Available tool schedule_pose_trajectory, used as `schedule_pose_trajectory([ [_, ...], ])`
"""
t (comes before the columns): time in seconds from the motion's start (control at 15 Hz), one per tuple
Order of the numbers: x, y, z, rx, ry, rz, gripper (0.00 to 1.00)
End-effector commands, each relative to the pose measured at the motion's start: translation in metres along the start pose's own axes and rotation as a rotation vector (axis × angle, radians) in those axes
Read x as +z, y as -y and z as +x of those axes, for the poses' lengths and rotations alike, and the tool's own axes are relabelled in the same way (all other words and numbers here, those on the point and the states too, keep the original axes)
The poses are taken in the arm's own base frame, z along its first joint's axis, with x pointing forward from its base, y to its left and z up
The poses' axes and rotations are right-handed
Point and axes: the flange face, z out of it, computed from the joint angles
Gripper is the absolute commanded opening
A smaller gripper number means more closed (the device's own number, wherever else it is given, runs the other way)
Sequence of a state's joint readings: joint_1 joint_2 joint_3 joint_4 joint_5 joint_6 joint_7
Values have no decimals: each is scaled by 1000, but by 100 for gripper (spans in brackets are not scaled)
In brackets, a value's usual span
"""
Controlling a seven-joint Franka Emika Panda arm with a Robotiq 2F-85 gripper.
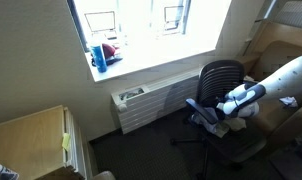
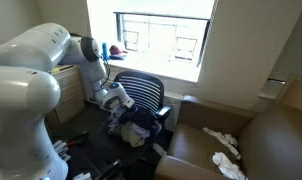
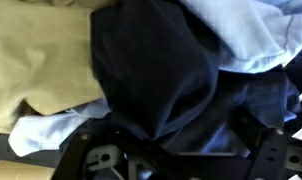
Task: Pick up the blue shirt from the black chair and hang it on the armrest of the brown chair
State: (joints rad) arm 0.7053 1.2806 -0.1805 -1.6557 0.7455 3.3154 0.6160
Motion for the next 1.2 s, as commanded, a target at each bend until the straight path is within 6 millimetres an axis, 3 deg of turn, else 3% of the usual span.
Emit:
schedule_pose_trajectory([
  [0.0,0,0,2,0,-6,3,75],
  [0.07,0,0,3,-4,-17,3,74],
  [0.4,-6,7,6,-69,-66,-11,38],
  [0.8,-36,33,33,-250,-229,-38,0],
  [1.13,-81,64,64,-302,-366,3,0],
])
